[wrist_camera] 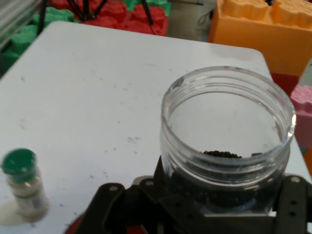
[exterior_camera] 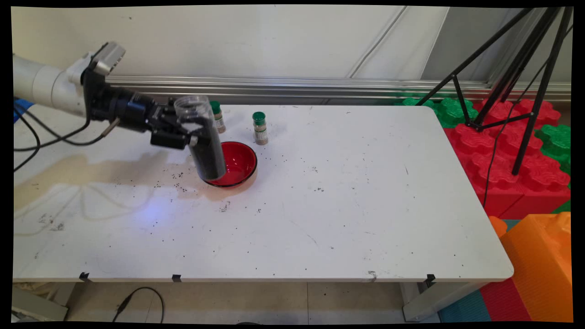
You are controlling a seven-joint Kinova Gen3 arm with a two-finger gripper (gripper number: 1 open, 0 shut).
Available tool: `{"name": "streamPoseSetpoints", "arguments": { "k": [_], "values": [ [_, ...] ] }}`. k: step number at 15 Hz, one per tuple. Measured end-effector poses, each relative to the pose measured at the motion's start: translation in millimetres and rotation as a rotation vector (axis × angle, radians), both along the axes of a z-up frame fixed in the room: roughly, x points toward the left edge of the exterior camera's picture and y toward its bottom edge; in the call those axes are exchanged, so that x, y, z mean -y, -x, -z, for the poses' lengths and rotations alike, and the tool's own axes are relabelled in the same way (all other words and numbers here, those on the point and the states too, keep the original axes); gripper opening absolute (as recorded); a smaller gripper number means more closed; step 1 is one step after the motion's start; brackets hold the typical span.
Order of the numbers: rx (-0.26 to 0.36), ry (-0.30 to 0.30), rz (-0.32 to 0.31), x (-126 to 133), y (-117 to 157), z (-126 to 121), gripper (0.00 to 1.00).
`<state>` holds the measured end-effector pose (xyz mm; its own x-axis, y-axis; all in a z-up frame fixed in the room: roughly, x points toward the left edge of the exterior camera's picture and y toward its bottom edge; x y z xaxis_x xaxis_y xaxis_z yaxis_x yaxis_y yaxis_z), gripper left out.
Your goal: Pour the black seasoning powder in the red bowl
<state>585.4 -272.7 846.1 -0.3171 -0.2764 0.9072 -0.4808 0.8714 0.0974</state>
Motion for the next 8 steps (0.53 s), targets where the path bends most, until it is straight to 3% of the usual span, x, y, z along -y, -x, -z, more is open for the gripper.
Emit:
{"name": "streamPoseSetpoints", "arguments": {
  "k": [8],
  "values": [
    [0.034,0.099,-0.037,37,-3,-19,0.0]
  ]
}}
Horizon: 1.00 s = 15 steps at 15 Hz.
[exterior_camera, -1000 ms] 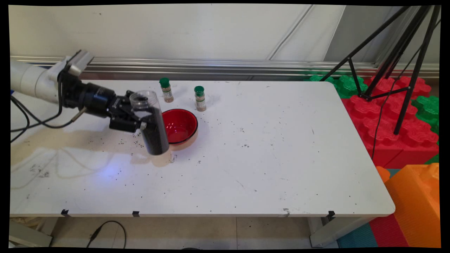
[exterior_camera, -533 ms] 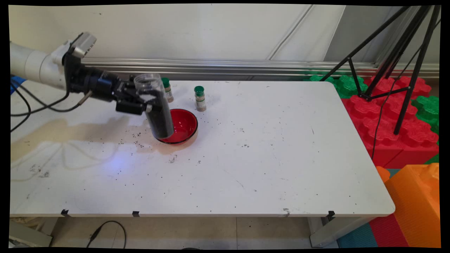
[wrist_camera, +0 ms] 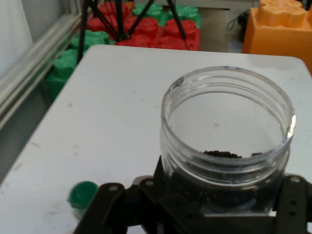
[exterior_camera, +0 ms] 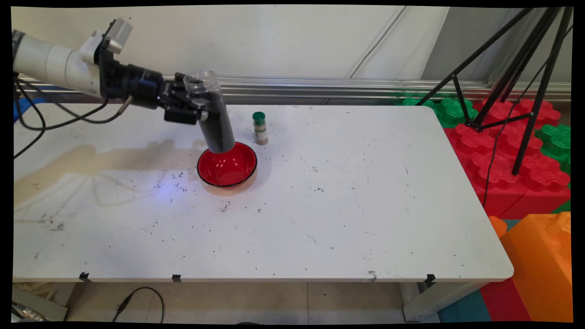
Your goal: Pour the black seasoning powder in the red bowl
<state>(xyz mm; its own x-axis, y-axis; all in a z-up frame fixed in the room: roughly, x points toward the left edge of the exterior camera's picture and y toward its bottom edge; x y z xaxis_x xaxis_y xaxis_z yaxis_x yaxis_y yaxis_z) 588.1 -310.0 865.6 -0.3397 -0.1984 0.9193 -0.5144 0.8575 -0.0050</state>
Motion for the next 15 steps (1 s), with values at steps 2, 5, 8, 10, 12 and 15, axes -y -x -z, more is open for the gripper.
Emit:
{"name": "streamPoseSetpoints", "arguments": {
  "k": [2,5,8,10,12,15],
  "values": [
    [0.014,0.027,-0.006,9,-1,-3,0.0],
    [0.047,0.084,-0.005,21,-2,-8,0.0],
    [0.116,0.184,0.023,32,-3,-11,0.0],
    [0.155,0.235,0.042,36,-4,-11,0.0],
    [0.194,0.283,0.062,39,-4,-9,0.0],
    [0.273,0.378,0.106,43,-4,-6,0.0]
  ]
}}
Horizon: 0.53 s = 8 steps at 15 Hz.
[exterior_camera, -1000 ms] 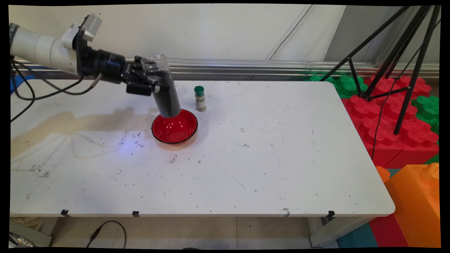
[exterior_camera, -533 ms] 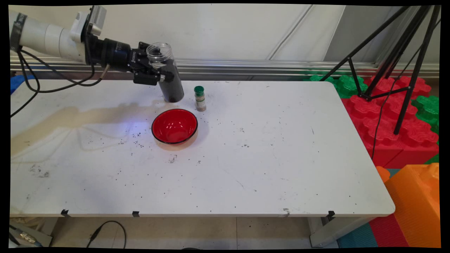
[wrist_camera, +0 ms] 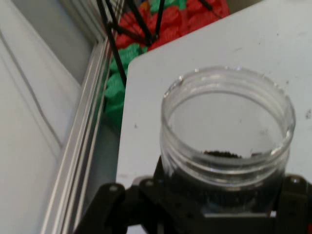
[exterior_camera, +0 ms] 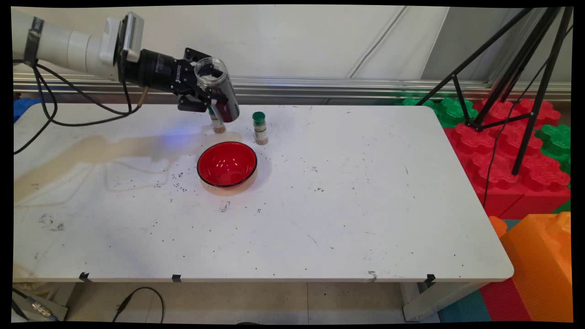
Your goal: Pour the black seasoning powder in the red bowl
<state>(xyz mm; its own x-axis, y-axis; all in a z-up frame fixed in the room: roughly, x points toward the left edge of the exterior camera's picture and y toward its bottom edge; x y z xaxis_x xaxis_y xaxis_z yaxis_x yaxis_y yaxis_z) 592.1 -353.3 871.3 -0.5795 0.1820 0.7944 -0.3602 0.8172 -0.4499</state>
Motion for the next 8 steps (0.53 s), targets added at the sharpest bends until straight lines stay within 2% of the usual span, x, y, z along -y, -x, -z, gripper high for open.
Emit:
{"name": "streamPoseSetpoints", "arguments": {
  "k": [1,3,8],
  "values": [
    [0.036,0.041,0.02,1.1,0.9,1.9,0.0],
    [0.076,0.087,0.039,1.8,2.3,4.0,0.0],
    [0.167,0.18,0.079,2.5,6.1,10.1,0.0]
  ]
}}
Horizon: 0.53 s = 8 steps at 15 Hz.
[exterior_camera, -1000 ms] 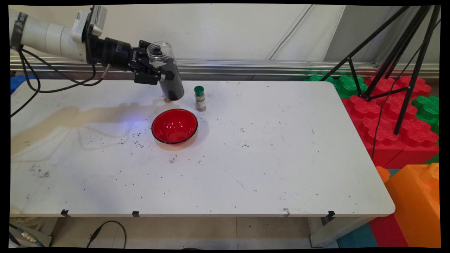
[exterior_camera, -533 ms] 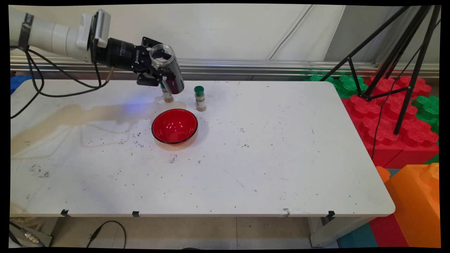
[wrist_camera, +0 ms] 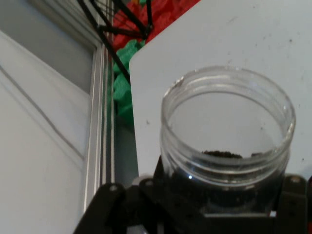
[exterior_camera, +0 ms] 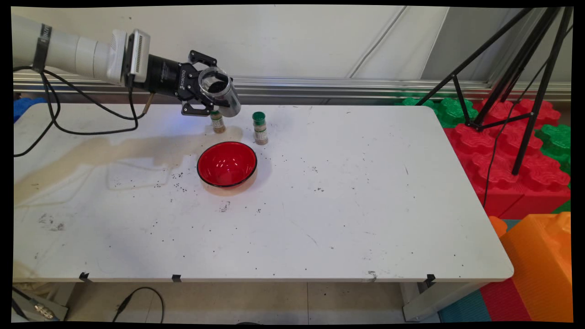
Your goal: Pour the black seasoning powder in the red bowl
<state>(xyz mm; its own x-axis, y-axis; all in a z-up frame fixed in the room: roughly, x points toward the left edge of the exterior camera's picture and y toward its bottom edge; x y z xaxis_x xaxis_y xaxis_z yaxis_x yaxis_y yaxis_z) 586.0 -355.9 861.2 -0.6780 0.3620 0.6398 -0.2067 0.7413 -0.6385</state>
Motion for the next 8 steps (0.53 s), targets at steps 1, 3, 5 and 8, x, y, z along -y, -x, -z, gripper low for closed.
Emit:
{"name": "streamPoseSetpoints", "arguments": {
  "k": [1,3,5,8],
  "values": [
    [0.031,0.029,0.012,0,1,2,0.0],
    [0.068,0.064,0.025,-1,3,5,0.0],
    [0.11,0.102,0.041,-3,5,9,0.0],
    [0.173,0.161,0.065,-4,8,16,0.0]
  ]
}}
